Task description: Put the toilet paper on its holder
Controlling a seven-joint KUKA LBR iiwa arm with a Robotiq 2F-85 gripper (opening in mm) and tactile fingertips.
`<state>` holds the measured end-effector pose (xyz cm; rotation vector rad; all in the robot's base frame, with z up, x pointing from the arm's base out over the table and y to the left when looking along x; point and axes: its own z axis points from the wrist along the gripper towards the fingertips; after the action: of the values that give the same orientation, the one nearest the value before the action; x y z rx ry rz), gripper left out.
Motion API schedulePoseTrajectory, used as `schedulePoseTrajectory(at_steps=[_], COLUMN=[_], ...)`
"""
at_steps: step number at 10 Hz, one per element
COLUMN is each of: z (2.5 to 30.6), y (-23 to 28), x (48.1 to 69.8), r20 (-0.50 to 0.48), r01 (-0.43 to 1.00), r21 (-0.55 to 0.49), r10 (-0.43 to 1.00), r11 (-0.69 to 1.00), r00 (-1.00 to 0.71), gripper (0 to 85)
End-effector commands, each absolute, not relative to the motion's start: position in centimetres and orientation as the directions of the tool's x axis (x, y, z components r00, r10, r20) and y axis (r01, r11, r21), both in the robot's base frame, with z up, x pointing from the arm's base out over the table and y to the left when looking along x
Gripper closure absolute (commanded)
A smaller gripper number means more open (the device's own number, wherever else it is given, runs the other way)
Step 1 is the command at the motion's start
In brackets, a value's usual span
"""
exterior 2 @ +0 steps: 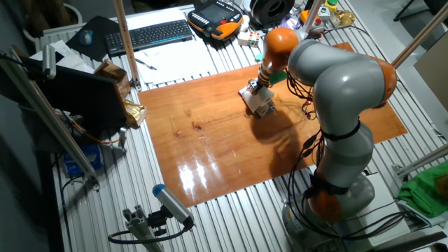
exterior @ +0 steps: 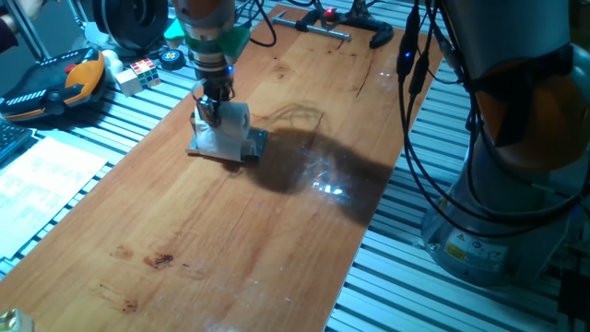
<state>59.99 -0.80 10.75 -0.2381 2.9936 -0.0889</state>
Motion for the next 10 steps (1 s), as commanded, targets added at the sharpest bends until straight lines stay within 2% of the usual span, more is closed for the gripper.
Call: schedulePoseTrajectory(at_steps=[1,10], z=[10.8,10.2], y=[-0.7,-0.2], x=[60.1,61.1], r20=[-0.129,-0.113], r01=[-0.153,-0.128], r21=[-0.071,-0.073], r10=[-0.161,-0.136], r11=[0.986,0.989], r00=[-0.978,-0.984], gripper=[84.3,84.3])
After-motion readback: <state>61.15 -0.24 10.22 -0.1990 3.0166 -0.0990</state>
